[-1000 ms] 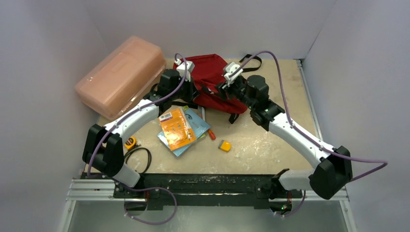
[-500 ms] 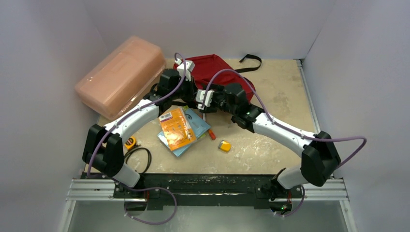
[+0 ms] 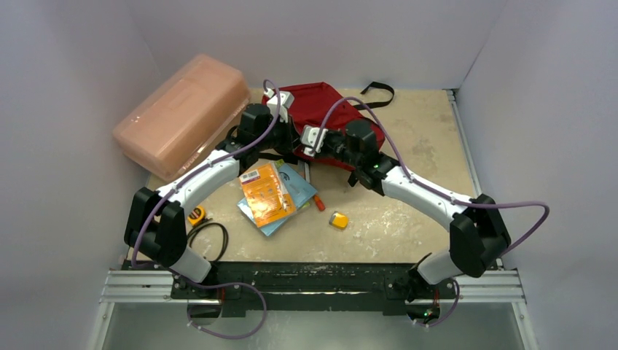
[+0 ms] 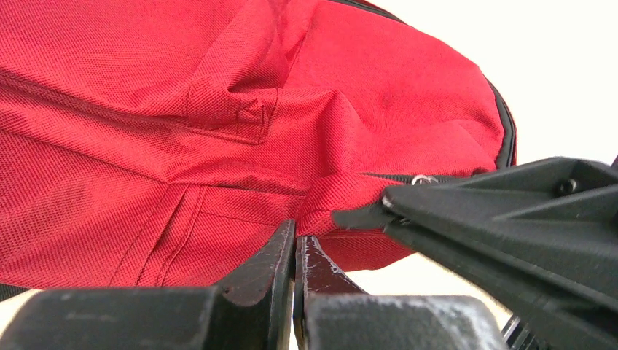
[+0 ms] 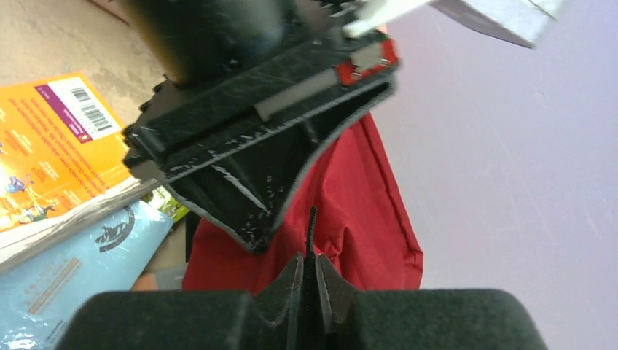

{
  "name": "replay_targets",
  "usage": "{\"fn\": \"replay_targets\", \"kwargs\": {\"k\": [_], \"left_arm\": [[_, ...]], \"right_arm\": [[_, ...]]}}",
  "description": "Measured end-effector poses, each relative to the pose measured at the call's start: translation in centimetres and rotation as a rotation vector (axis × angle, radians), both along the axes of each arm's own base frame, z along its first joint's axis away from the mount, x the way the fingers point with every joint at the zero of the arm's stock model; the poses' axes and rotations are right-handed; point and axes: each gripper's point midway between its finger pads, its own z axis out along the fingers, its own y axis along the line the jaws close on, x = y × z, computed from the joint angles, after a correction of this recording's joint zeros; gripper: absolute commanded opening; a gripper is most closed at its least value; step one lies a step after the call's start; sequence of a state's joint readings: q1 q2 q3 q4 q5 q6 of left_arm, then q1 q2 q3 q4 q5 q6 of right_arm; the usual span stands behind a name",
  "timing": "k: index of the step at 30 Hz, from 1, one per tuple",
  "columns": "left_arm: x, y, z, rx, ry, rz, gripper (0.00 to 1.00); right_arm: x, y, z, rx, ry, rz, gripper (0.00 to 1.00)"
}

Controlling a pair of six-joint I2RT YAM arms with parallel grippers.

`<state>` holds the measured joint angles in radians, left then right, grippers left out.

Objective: Pack the student bag
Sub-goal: Unzip the student bag at the center of the board.

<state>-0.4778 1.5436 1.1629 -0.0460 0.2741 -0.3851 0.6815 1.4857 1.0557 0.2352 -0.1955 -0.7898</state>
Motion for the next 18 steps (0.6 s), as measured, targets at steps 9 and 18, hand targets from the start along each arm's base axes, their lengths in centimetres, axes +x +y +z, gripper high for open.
{"fn": "replay_targets", "kwargs": {"k": [9,18], "left_arm": [[0.0,-0.2,0.3,-0.012,-0.011,-0.009,0.0],[0.0,-0.2,0.3,-0.012,-0.009,-0.009,0.0]], "right_arm": [[0.6,-1.6,2.1,0.165,0.086,-0.002,0.0],[0.0,-1.7,1.9,0.273,0.243,-0.032,0.07]]}}
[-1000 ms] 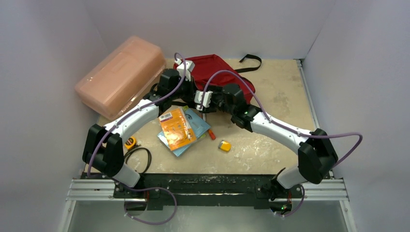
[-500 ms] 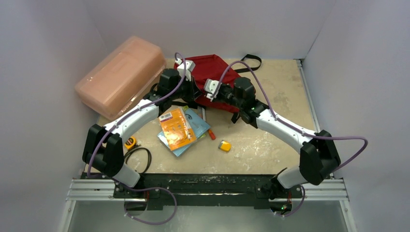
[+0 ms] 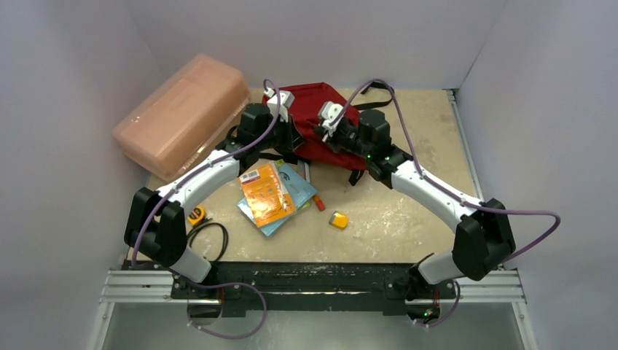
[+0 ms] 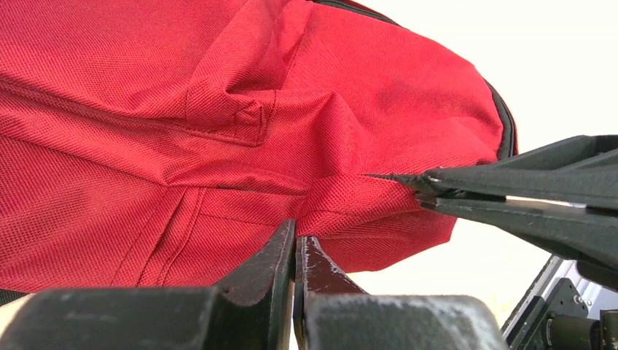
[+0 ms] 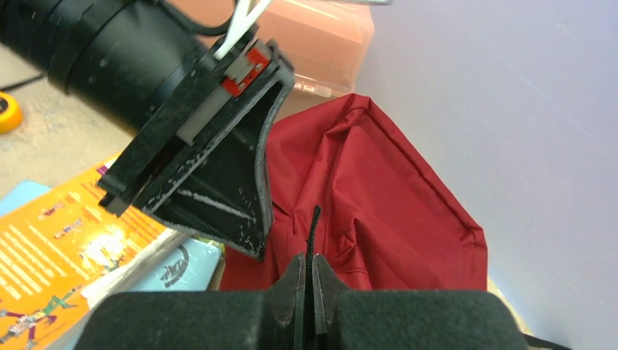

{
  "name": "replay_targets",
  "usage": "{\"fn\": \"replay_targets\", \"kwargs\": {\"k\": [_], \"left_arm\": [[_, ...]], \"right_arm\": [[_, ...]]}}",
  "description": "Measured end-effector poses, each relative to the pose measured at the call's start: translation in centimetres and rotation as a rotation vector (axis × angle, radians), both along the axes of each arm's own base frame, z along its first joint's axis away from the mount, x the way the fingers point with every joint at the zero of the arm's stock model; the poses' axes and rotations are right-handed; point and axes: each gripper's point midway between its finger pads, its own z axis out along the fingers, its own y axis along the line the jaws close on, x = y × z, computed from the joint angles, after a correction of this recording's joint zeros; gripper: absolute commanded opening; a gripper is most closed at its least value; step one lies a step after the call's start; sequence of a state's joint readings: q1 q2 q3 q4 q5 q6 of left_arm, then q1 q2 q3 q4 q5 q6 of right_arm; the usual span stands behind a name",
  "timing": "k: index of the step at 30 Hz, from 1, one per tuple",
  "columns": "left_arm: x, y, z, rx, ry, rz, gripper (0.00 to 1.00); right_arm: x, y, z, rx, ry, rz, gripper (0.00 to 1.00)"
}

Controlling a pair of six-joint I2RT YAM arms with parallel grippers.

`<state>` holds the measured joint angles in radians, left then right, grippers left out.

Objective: Pack the student bag
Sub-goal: Unzip the student bag at the center of the board.

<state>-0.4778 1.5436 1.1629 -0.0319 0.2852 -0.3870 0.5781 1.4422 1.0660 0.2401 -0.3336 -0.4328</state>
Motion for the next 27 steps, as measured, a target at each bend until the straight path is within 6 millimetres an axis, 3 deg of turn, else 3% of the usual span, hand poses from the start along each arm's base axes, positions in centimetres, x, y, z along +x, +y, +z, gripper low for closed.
{"fn": "replay_targets", "kwargs": {"k": [2,8,11,14,17,22,27], "left_arm": [[0.0,0.0,0.0,-0.001,0.001,0.001,0.0],[0.0,0.0,0.0,-0.01,0.009,0.006,0.0],[0.0,-0.1,0.0,-0.013,0.012,0.007,0.0],[-0.1,-0.1,0.1,-0.015,0.014,0.007,0.0],[-0.1,-0.1,0.0,-0.015,0.015,0.006,0.0],[-0.1,-0.1,0.0,-0.015,0.015,0.006,0.0],[-0.1,-0.1,0.0,-0.016,0.015,0.005,0.0]], "right_arm": [[0.2,0.1,0.5,0.017,0.04,-0.01,0.16],[0.1,0.1,1.9,0.081,0.145,-0.038,0.17],[-0.1,0.2,2.4,0.088,0.196,-0.047,0.27],[0.0,0.3,2.9,0.098,0.221,-0.052,0.31],[-0.2,0.2,2.5,0.092,0.24,-0.057,0.34],[-0.4,-0.1,1.5,0.061,0.265,-0.064,0.5],[-0.8,-0.7,0.5,0.019,0.243,-0.072,0.54]]}}
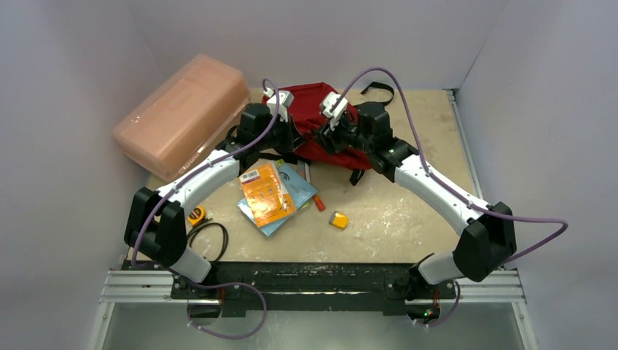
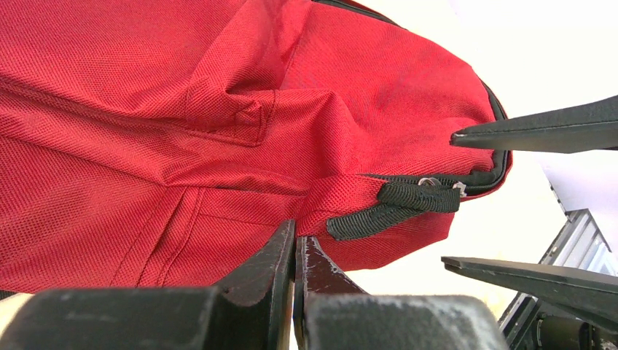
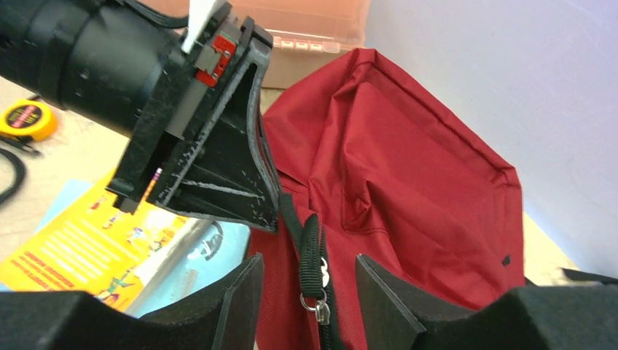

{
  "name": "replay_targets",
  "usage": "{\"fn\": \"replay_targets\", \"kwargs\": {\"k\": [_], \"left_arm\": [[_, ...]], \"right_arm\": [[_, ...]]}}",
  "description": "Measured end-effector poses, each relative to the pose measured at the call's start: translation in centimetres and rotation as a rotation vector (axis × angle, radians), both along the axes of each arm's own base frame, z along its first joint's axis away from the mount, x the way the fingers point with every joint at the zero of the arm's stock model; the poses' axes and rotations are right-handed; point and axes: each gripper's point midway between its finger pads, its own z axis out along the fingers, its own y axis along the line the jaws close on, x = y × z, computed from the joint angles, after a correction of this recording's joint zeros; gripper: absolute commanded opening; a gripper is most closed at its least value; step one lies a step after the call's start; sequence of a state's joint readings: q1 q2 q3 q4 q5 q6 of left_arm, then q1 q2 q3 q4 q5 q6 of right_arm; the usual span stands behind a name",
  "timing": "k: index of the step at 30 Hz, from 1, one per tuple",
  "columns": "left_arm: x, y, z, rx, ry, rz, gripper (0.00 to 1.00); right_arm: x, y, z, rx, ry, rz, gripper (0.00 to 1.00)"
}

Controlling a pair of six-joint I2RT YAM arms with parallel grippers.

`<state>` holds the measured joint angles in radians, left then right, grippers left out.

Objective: Pack the student bag
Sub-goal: Unzip the student bag at the center of the board.

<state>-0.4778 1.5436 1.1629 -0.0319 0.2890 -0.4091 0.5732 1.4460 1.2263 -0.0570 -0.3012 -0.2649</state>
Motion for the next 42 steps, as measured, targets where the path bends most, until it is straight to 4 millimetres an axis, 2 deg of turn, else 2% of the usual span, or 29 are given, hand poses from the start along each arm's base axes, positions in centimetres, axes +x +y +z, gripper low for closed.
{"fn": "replay_targets", "kwargs": {"k": [10,11,14,19,24,26,27,28,36,40,42], "left_arm": [[0.0,0.0,0.0,-0.001,0.001,-0.003,0.0],[0.0,0.0,0.0,-0.001,0.001,-0.003,0.0],[0.0,0.0,0.0,-0.001,0.001,-0.003,0.0],[-0.1,-0.1,0.0,-0.002,0.001,-0.006,0.0],[-0.1,-0.1,0.0,-0.003,0.001,-0.007,0.0],[-0.1,-0.1,0.0,-0.003,0.001,-0.007,0.0],[-0.1,-0.1,0.0,-0.003,0.001,-0.007,0.0],[-0.1,-0.1,0.0,-0.003,0.001,-0.007,0.0],[0.0,0.0,0.0,-0.001,0.001,-0.003,0.0],[-0.1,0.1,-0.2,0.004,0.006,0.002,0.0],[0.0,0.1,-0.2,0.006,0.007,0.007,0.0]], "right_arm": [[0.6,-0.8,-0.4,-0.072,-0.062,-0.037,0.38],[0.7,-0.9,-0.4,-0.075,-0.064,-0.042,0.38],[0.9,-1.2,-0.5,-0.085,-0.07,-0.06,0.48],[0.7,-1.1,-1.1,-0.095,-0.068,-0.05,0.47],[0.7,-1.0,-1.2,-0.096,-0.067,-0.046,0.35],[0.7,-1.0,-1.2,-0.093,-0.071,-0.047,0.22],[0.8,-1.0,-1.1,-0.09,-0.074,-0.049,0.09],[0.8,-1.0,-1.0,-0.086,-0.077,-0.05,0.0],[1.1,-0.7,-0.7,0.024,-0.032,-0.115,0.0],[0.8,-1.9,-1.2,0.153,0.058,-0.249,0.0],[0.7,-2.8,-0.9,0.22,0.09,-0.316,0.0]]}}
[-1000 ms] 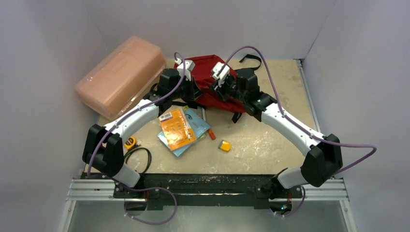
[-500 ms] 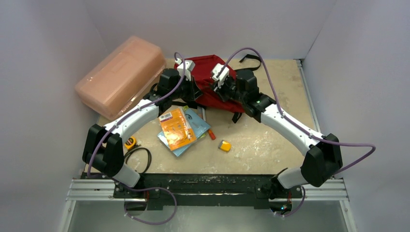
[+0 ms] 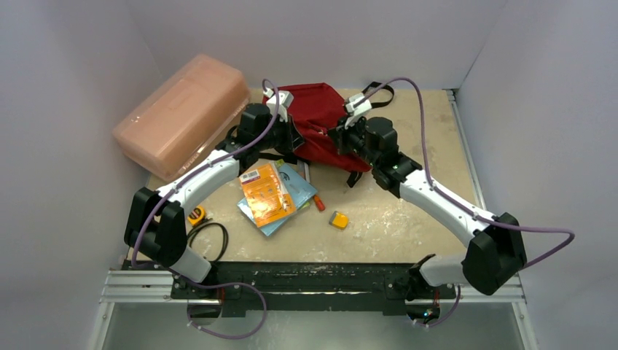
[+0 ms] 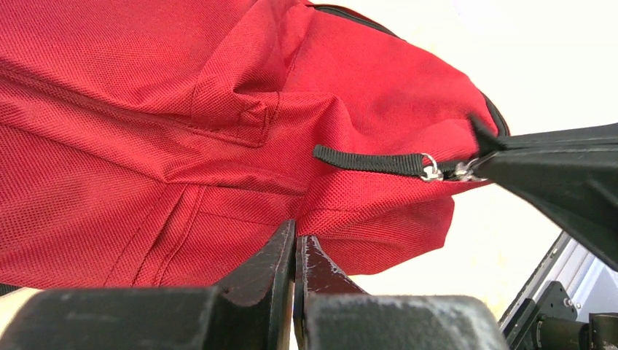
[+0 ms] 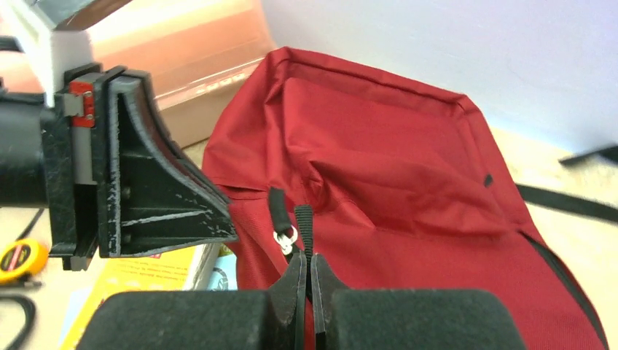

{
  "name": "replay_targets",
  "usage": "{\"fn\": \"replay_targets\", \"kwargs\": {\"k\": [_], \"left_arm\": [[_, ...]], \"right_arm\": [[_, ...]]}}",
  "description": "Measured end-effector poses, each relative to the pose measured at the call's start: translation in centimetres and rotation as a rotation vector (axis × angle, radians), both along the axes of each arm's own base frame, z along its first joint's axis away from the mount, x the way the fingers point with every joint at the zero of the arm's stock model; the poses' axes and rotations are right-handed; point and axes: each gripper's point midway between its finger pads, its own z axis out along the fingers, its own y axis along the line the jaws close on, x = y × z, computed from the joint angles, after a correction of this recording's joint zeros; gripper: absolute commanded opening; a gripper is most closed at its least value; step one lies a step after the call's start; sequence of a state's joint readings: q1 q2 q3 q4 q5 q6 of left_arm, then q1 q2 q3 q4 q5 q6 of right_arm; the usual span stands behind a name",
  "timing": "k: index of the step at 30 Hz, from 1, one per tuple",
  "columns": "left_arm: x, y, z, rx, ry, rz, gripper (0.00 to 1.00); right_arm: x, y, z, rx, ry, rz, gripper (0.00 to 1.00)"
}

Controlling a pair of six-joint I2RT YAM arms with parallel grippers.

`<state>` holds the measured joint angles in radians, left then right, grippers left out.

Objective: Pack the student bag
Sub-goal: Unzip the student bag at the center of the board.

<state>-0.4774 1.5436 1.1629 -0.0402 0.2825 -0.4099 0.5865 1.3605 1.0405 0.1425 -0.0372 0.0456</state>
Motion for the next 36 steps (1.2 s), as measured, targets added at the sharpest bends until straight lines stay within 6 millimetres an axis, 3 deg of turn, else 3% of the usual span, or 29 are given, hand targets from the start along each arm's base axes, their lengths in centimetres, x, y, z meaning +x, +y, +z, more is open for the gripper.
{"fn": "replay_targets", "kwargs": {"k": [4,10,12,15,19,23,26,30,33,36], "left_arm": [[0.4,0.5,0.0,-0.006,0.009,0.028,0.0],[1.2,2.5,-0.8,0.014,0.041,0.094,0.0],[1.2,2.5,-0.8,0.014,0.041,0.095,0.0],[1.1,2.4,-0.7,0.013,0.04,0.08,0.04],[1.2,2.3,0.0,0.013,0.029,0.066,0.35],[0.7,2.0,1.3,0.031,-0.052,0.059,0.5],[-1.1,1.3,4.0,0.001,-0.139,0.028,0.52],[-2.4,0.4,9.2,-0.077,-0.277,-0.012,0.59],[-2.5,-0.6,11.5,-0.091,-0.338,-0.061,0.6],[-2.1,-2.8,12.8,-0.095,-0.366,-0.155,0.58]], "right_arm": [[-0.3,-2.3,0.6,0.148,0.037,-0.159,0.0],[-2.0,-7.7,-0.9,0.348,0.073,-0.399,0.0],[-2.3,-8.5,-0.9,0.397,0.072,-0.425,0.0],[-2.3,-8.3,-0.1,0.425,0.05,-0.409,0.0],[-2.1,-7.8,0.7,0.425,0.018,-0.36,0.0],[-2.1,-6.4,1.5,0.398,0.01,-0.268,0.0],[-2.2,-4.6,2.8,0.391,0.011,-0.167,0.0],[-2.8,-3.3,3.7,0.396,0.011,-0.09,0.0],[-3.0,-3.0,3.7,0.405,0.022,-0.075,0.0],[-3.1,-2.7,3.7,0.424,0.037,-0.062,0.0]]}}
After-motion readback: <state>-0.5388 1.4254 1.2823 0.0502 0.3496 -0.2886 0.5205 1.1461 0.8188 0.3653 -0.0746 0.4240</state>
